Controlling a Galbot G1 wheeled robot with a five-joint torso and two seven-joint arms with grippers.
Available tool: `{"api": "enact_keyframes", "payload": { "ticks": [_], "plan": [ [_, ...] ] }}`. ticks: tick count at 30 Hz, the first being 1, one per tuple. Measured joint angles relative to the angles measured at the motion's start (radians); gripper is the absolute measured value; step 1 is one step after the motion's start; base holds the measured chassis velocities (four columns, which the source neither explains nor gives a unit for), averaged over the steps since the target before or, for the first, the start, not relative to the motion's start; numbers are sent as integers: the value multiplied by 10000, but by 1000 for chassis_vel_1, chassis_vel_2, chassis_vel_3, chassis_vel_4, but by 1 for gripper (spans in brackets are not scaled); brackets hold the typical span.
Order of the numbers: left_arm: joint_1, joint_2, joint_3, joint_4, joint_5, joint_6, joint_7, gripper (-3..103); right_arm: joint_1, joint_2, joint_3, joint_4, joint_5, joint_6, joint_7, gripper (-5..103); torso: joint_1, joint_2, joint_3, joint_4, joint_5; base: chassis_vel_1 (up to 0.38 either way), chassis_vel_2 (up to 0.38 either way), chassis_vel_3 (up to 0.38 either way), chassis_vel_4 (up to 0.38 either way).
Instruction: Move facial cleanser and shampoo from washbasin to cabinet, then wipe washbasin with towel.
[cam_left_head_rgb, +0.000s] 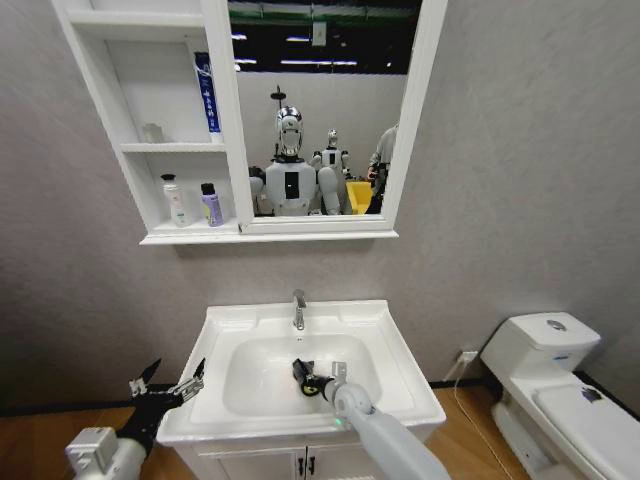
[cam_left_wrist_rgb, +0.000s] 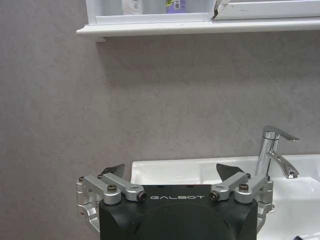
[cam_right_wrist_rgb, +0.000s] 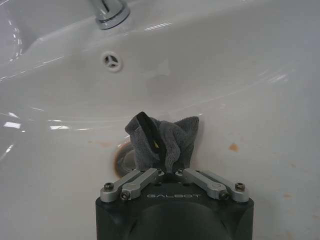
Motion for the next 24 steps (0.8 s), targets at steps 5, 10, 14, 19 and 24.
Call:
{"api": "enact_keyframes", "payload": {
  "ticks": [5,10,14,19,24],
  "plan": [
    [0,0,0,0,0,0,0,100,-343,-770,480,341,58,-14,-61,4,-1,1,-2,3,3,0,0,0,0],
    [0,0,0,0,0,0,0,100,-512,-1434,750,762,53,-9,-22,4,-1,0,-2,3,1,0,0,0,0],
    [0,1,0,0,0,0,0,100,-556,-1874,970,1172,-8,9,18,4,0,0,0,3,4,0,0,0,0],
    [0,0,0,0,0,0,0,100,-546,-2172,1080,1459,-44,20,36,4,2,-1,0,-1,-4,0,0,0,0],
    [0,1,0,0,0,0,0,100,-420,-1915,914,1075,-140,75,-6,4,0,0,-2,-1,-8,0,0,0,0]
  ]
}}
